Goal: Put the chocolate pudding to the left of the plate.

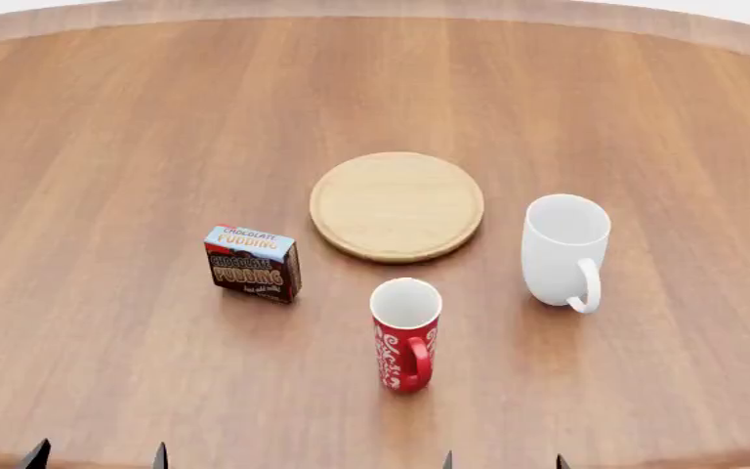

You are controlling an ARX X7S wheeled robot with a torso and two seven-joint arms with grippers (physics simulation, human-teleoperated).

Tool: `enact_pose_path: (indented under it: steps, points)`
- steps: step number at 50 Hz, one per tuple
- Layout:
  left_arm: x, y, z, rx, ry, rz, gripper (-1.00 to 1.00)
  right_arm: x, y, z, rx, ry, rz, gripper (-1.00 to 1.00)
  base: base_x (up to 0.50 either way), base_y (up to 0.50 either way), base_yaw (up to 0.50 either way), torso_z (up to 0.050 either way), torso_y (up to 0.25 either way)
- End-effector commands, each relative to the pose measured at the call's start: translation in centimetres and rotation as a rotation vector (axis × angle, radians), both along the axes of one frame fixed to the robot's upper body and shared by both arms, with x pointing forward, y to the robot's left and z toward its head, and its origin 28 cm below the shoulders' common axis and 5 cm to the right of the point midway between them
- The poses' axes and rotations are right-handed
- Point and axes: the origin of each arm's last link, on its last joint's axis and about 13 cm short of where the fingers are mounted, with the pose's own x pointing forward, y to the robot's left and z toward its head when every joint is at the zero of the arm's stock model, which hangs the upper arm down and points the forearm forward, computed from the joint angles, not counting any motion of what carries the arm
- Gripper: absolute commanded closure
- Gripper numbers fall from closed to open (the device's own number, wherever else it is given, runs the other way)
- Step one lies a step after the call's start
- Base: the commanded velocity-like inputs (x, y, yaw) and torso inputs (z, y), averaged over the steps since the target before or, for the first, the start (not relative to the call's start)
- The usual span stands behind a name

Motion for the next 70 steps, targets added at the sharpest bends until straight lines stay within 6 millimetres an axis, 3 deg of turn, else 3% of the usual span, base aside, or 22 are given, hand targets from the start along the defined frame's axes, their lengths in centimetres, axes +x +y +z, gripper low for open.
enact_pose_path:
  steps: [1, 4, 22, 70]
  points:
    - [0.0, 0.01, 0.0, 0.0, 0.0, 0.0, -1.0, 0.0, 0.03, 0.0, 0.0, 0.0, 0.0, -1.0, 0.0, 0.0, 0.0, 0.0, 0.0]
    - [0.14, 0.02, -0.19, 0.146, -0.063, 0.144, -1.0, -0.18, 0.16, 0.32, -0.003, -0.004, -0.005, -1.0, 0.0, 0.0, 0.0, 0.0, 0.0]
    - [0.21, -0.08, -0.16, 0.103, -0.041, 0.115, -1.0, -0.26, 0.63, -0.11, -0.029, 0.003, 0.004, -1.0, 0.0, 0.06, 0.0, 0.0, 0.0]
    - [0.19, -0.23, -0.19, 0.103, -0.036, 0.118, -1.0, -0.16, 0.58, -0.15, -0.023, 0.006, 0.044, -1.0, 0.0, 0.32, 0.0, 0.0, 0.0]
